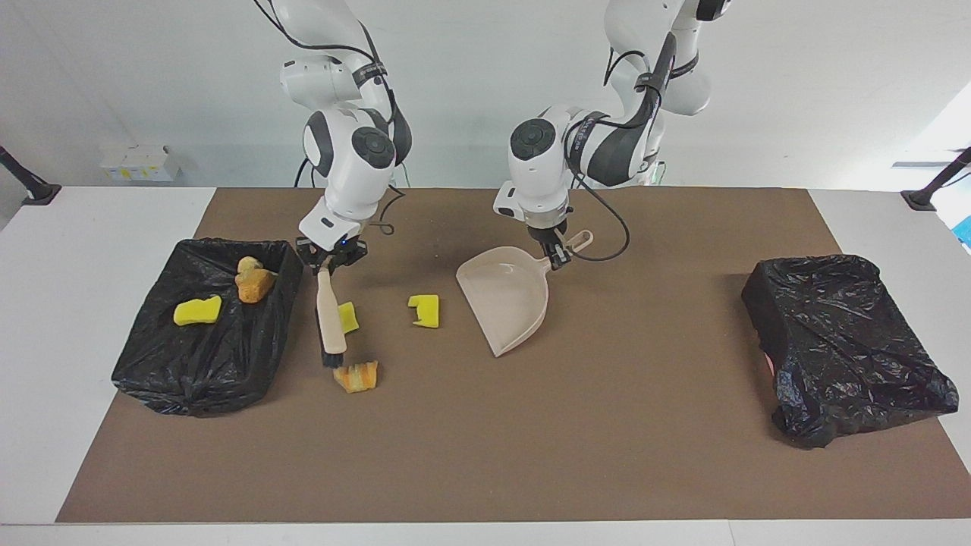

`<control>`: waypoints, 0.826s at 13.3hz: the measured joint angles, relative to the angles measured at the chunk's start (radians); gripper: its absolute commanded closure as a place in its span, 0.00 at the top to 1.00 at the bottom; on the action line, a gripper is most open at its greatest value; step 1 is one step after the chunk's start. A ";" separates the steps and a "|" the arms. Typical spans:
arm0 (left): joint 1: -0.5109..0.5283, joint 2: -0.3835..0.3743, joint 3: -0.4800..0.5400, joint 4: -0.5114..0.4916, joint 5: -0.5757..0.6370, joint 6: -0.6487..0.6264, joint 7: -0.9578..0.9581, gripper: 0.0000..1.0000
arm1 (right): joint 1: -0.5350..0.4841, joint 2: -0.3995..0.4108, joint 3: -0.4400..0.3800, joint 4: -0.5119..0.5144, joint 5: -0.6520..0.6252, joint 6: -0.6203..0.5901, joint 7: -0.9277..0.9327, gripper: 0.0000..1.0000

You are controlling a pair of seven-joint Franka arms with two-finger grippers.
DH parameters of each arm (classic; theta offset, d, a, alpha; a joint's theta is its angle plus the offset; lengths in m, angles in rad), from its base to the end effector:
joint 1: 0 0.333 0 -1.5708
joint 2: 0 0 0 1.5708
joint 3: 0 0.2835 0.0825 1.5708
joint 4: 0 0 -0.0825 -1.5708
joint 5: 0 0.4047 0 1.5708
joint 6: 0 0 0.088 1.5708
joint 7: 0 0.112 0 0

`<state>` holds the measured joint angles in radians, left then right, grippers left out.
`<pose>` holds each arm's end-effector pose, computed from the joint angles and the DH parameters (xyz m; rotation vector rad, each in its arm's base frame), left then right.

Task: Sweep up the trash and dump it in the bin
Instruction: 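Sweep the bread chunk and sponge toward the dustpan with the right gripper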

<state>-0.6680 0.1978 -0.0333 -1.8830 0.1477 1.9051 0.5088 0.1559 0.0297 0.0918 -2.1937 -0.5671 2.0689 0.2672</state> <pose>0.4641 -0.3765 0.3443 -2.4043 1.7731 0.2428 0.5286 0.1025 0.3165 2.6184 0.3903 -0.0327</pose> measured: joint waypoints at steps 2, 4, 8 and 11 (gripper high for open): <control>-0.002 -0.003 0.000 -0.009 0.000 0.008 0.000 0.00 | -0.017 0.054 0.000 0.021 -0.056 0.024 -0.013 0.00; -0.010 -0.004 0.000 -0.015 0.002 0.025 0.000 0.00 | -0.016 0.117 0.005 0.061 -0.081 0.028 -0.017 0.00; -0.031 -0.004 0.001 -0.028 0.004 0.054 0.000 0.00 | 0.025 0.173 0.016 0.109 -0.037 0.015 -0.017 0.00; -0.032 -0.004 0.001 -0.038 0.004 0.062 0.000 0.00 | 0.128 0.156 0.021 0.107 0.104 -0.023 -0.017 0.00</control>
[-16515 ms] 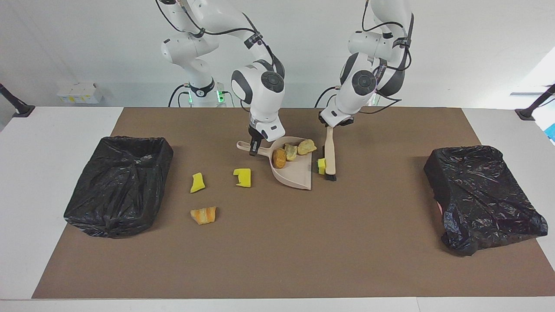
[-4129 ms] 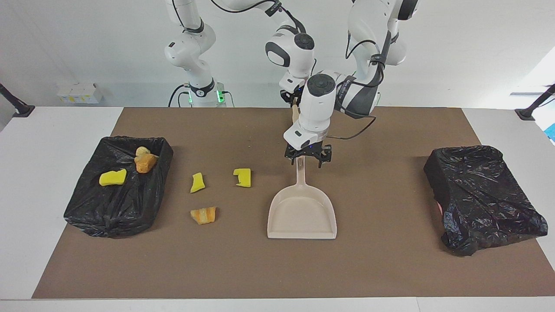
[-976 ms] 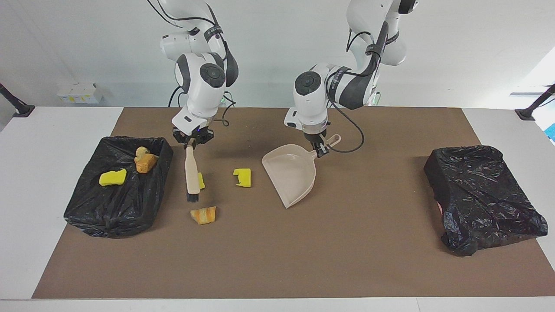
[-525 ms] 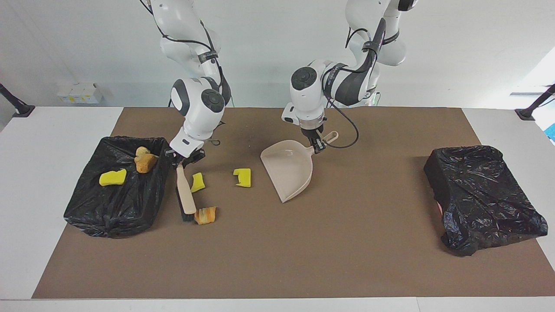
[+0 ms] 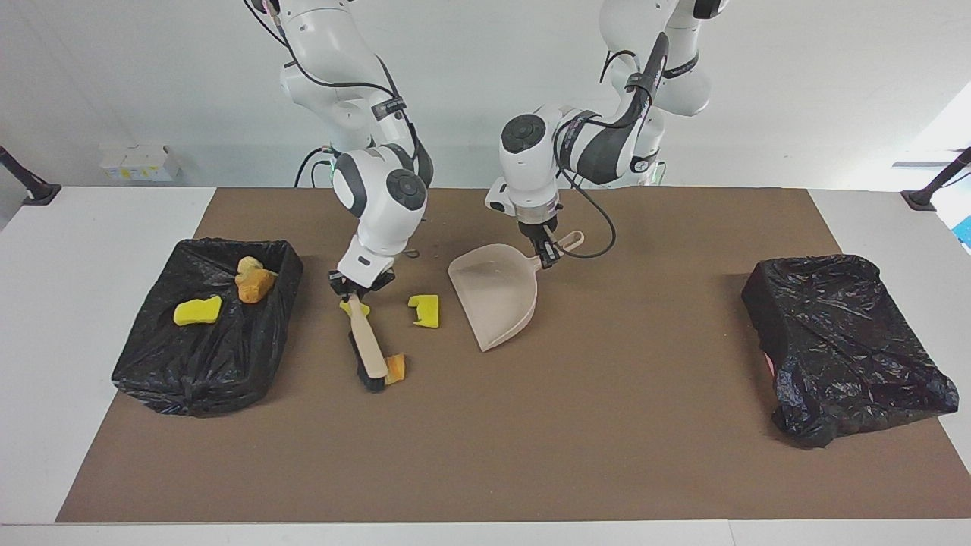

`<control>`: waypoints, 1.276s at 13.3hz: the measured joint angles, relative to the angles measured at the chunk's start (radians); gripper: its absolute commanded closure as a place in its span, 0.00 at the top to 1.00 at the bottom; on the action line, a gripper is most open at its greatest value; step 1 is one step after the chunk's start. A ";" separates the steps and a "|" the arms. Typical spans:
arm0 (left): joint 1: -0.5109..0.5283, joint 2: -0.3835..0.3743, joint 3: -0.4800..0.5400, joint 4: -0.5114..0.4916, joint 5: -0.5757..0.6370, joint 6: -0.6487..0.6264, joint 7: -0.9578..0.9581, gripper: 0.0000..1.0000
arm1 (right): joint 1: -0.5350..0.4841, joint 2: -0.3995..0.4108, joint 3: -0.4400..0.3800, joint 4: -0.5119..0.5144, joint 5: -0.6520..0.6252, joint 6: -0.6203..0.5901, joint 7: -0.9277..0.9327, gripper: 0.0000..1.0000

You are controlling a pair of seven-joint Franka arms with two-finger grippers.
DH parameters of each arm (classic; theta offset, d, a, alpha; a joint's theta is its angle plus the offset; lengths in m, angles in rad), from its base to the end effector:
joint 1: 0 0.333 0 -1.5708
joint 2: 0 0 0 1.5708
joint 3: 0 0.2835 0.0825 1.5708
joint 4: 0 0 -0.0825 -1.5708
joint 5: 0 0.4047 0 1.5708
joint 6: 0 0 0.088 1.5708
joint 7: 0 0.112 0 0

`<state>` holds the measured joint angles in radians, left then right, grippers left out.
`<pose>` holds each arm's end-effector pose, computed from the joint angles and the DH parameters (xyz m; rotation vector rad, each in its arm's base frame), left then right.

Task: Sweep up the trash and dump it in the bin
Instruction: 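Sweep the bread chunk and sponge toward the dustpan with the right gripper, then move the brush back toward the remaining sponge pieces with the right gripper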

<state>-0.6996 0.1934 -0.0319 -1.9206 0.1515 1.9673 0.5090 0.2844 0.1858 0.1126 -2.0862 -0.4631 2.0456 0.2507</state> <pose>0.4505 -0.3898 0.3338 -2.3726 1.8209 0.1963 0.5272 0.1924 0.2743 2.6675 0.5514 -0.1255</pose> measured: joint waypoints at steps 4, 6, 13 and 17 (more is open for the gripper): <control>0.000 -0.001 0.001 -0.010 0.000 0.008 0.000 0.00 | 0.097 -0.028 0.011 -0.019 0.206 -0.010 -0.071 0.00; 0.000 -0.002 0.003 -0.015 0.000 0.015 0.000 0.00 | 0.131 -0.041 0.011 -0.015 0.326 -0.077 -0.158 0.00; 0.000 -0.007 0.005 -0.025 0.000 0.031 0.000 0.00 | 0.067 -0.120 -0.002 0.110 0.494 -0.338 -0.323 0.00; 0.000 -0.007 0.005 -0.026 0.000 0.034 0.000 0.00 | -0.048 -0.120 -0.020 0.120 0.396 -0.350 -0.270 0.00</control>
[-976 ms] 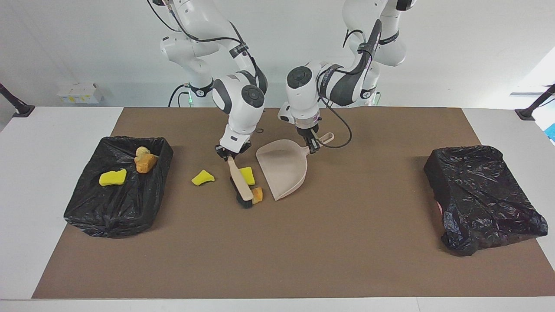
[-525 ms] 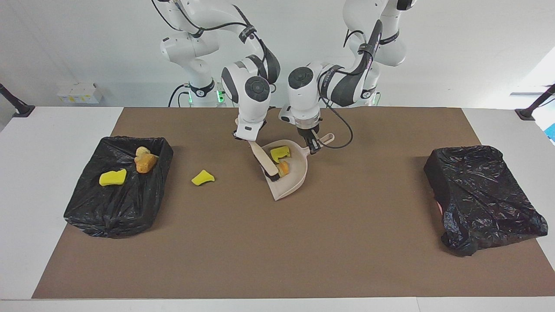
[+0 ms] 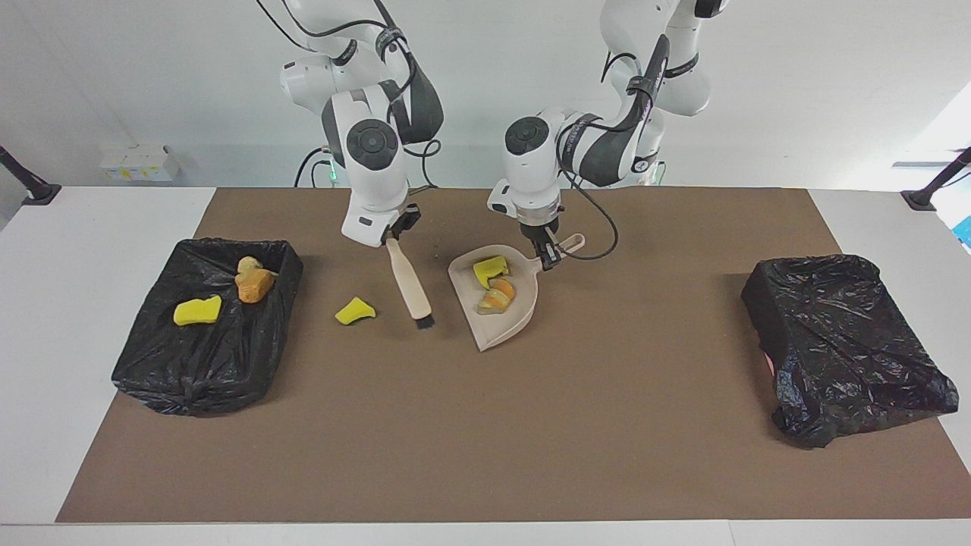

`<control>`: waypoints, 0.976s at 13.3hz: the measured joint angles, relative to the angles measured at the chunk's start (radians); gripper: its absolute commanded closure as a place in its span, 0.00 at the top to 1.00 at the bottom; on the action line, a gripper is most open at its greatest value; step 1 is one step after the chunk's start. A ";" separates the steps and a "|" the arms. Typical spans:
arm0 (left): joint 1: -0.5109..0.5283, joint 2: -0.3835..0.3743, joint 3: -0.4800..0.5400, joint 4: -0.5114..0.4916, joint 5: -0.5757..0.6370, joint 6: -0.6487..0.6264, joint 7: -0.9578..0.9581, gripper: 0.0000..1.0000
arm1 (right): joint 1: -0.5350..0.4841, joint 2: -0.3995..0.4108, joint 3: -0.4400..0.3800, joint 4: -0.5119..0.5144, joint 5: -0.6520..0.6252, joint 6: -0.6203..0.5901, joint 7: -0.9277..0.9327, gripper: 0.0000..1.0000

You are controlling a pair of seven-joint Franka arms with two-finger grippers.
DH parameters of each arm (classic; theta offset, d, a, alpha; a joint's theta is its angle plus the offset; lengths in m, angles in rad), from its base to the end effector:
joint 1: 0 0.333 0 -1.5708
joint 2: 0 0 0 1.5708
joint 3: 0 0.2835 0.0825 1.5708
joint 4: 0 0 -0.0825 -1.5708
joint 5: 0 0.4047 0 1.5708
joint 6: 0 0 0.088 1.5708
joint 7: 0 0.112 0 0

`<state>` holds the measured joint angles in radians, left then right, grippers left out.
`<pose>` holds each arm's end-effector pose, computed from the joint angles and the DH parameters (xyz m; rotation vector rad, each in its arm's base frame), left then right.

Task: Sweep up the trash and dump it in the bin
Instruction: 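Move the brush back toward the remaining sponge pieces with the right gripper, then sweep the yellow sponge pieces into the dustpan with the right gripper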

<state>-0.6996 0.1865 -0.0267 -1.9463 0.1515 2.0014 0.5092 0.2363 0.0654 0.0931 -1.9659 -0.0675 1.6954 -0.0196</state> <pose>0.4500 -0.3863 0.3285 -2.3771 1.8217 0.1745 0.5192 0.1700 0.3701 2.9418 0.5499 -0.4870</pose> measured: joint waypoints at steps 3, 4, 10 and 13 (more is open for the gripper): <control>0.000 0.000 0.000 0.000 0.000 0.001 0.000 0.00 | -0.004 0.000 0.004 -0.002 -0.098 -0.038 0.207 0.00; 0.000 0.000 0.000 -0.001 0.000 0.002 0.000 0.00 | -0.003 -0.002 0.007 -0.005 -0.110 -0.050 0.279 0.00; 0.000 -0.001 0.000 -0.009 0.000 0.012 0.000 0.00 | -0.015 -0.098 0.007 -0.178 -0.137 -0.031 0.463 0.00; 0.000 -0.001 0.000 -0.012 0.000 0.015 0.000 0.00 | -0.043 -0.155 0.006 -0.311 -0.137 0.092 0.463 0.00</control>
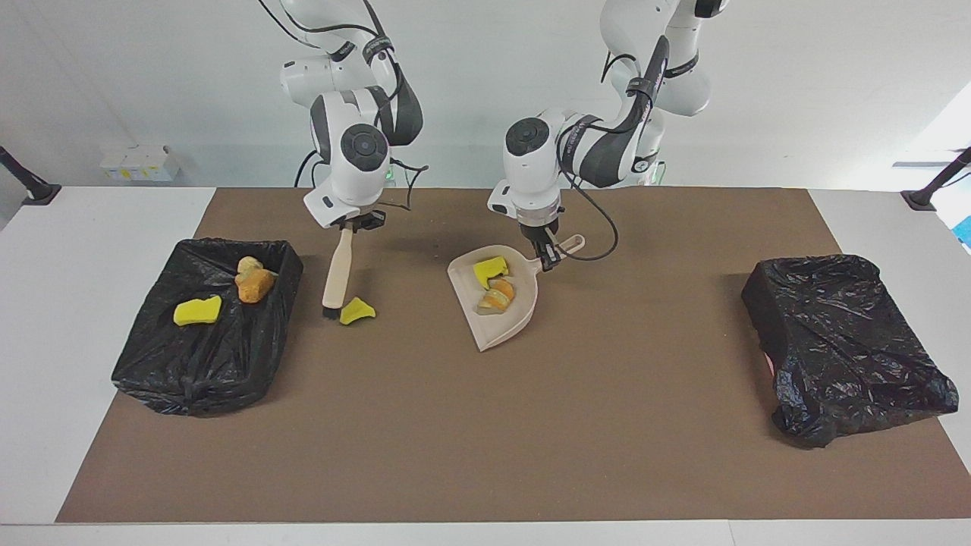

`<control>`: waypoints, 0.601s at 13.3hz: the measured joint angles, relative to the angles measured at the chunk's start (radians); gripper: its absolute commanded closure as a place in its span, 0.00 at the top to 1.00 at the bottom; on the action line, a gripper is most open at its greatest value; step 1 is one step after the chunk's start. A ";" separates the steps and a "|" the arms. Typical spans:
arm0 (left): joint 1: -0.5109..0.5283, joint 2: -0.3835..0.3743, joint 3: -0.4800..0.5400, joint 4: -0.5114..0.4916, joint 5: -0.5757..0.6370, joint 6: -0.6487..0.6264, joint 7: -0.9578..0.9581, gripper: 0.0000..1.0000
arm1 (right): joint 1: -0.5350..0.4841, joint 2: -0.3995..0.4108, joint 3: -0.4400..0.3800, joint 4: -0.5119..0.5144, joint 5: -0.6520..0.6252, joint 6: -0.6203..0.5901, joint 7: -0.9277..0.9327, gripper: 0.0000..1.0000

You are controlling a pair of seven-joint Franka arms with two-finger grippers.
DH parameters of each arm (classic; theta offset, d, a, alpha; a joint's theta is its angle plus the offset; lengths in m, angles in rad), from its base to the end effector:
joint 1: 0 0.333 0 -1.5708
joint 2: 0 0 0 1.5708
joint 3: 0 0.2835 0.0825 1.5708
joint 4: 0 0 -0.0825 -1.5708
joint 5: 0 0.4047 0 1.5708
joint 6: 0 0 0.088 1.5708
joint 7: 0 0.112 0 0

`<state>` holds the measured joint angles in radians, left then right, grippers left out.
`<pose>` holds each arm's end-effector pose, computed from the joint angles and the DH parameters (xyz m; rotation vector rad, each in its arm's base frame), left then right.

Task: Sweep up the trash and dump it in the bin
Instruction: 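Sweep the yellow sponge pieces into the dustpan with the right gripper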

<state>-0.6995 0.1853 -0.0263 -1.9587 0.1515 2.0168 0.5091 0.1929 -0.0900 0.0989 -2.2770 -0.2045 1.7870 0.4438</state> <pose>0.4489 -0.3853 0.3246 -2.3774 1.8241 0.1685 0.4585 0.1182 0.3203 2.7813 -0.0967 -0.4271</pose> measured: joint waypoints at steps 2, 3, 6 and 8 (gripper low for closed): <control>0.000 0.000 0.000 -0.001 0.000 0.003 0.000 0.00 | -0.002 -0.003 0.002 -0.063 0.000 0.087 0.000 0.00; 0.000 0.000 0.000 -0.001 0.000 0.004 0.000 0.00 | 0.000 0.001 0.005 -0.077 0.000 0.111 0.000 0.00; 0.000 0.000 0.000 -0.004 0.000 0.007 0.000 0.00 | 0.051 0.023 0.010 -0.081 0.007 0.167 0.000 0.00; 0.000 0.000 0.000 -0.007 0.000 0.009 0.000 0.00 | 0.094 0.040 0.012 -0.064 0.052 0.189 0.001 0.00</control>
<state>-0.6995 0.1850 -0.0260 -1.9653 0.1515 2.0260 0.5092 0.2870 -0.0502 0.1110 -2.3408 -0.1525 1.9756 0.4446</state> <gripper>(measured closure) 0.692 0.744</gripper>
